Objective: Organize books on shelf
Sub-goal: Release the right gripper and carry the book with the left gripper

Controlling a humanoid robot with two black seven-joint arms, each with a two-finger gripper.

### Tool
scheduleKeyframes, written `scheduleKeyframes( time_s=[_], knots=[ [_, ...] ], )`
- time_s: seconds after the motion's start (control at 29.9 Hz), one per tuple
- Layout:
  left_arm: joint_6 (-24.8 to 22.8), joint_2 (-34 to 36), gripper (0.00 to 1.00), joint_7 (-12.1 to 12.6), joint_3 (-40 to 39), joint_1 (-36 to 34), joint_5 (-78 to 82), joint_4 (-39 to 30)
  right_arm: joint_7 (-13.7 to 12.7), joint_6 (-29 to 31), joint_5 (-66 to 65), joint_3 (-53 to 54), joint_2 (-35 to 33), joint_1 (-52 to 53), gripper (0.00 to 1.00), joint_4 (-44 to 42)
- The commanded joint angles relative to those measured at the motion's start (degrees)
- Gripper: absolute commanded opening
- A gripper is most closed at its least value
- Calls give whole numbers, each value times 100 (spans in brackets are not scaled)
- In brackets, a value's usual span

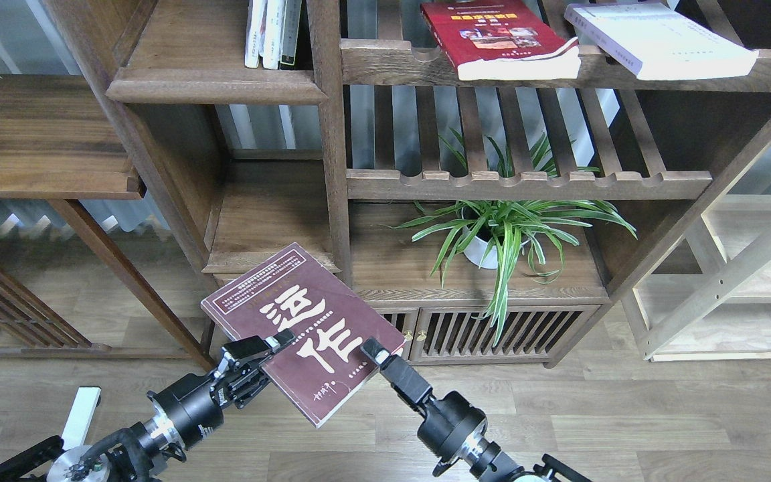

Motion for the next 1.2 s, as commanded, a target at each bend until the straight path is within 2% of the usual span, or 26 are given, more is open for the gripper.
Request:
scheduleKeyframes(
  time_s=[0.0,0.3,0.57,0.84,1.17],
  knots=[
    [0,81,3,0,-51,2,-36,-6,0,0,0,190,0,19,99,3],
    [0,397,3,-9,-51,37,-36,-76,44,0,35,814,0,19,99,-15],
    [0,450,3,-18,-51,28,-36,-128,35,0,79,876,0,-7,99,-15],
    [0,792,3,-18,-95,28,8,-260,9,0,404,946,0,125,99,-24],
    [0,1092,2,-9,-209,-7,8,-638,-18,0,536,1149,0,265,99,-24]
  ],
)
